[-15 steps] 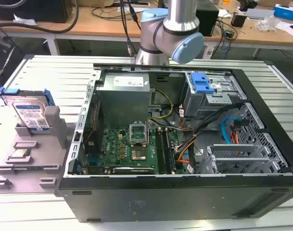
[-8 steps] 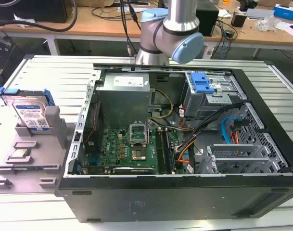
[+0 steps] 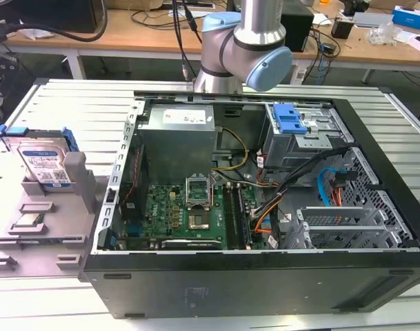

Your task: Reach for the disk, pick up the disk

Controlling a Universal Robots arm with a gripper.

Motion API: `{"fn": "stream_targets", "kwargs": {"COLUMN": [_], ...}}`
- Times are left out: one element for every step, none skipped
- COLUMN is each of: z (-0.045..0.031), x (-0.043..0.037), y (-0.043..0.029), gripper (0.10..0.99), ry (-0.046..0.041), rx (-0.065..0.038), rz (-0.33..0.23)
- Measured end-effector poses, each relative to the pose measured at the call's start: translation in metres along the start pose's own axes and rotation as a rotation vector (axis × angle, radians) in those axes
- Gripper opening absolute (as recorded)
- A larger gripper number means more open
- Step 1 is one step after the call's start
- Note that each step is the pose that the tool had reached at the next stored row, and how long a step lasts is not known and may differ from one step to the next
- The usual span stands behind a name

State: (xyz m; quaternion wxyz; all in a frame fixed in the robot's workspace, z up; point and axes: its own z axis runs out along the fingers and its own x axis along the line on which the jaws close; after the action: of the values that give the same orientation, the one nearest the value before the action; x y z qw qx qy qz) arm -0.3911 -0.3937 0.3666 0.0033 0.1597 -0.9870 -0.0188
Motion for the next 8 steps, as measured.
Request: {"fn": "stream_targets", "kwargs": {"z": [0.0000, 0.0000, 0.0000, 0.0000, 0.0000, 0.0000, 0.0000, 0.0000], "x": [0.0000, 0.0000, 0.0000, 0.0000, 0.0000, 0.0000, 0.0000, 0.0000], "y": [0.0000, 0.0000, 0.0000, 0.0000, 0.0000, 0.0000, 0.0000, 0.0000], "gripper": [0.106, 0.106, 0.106, 0.106, 0.106, 0.106, 0.106, 0.106], "ry": [0.0005, 0.0010, 0.0019, 0.0030, 0.0039, 0.0044, 0.0049, 0.0057], "rx": [0.000, 0.000, 0.000, 0.000, 0.000, 0.000, 0.000, 0.000], "rz": [-0.012, -0.026, -0.051, -0.080, -0.103, -0.116, -0.130, -0.149]}}
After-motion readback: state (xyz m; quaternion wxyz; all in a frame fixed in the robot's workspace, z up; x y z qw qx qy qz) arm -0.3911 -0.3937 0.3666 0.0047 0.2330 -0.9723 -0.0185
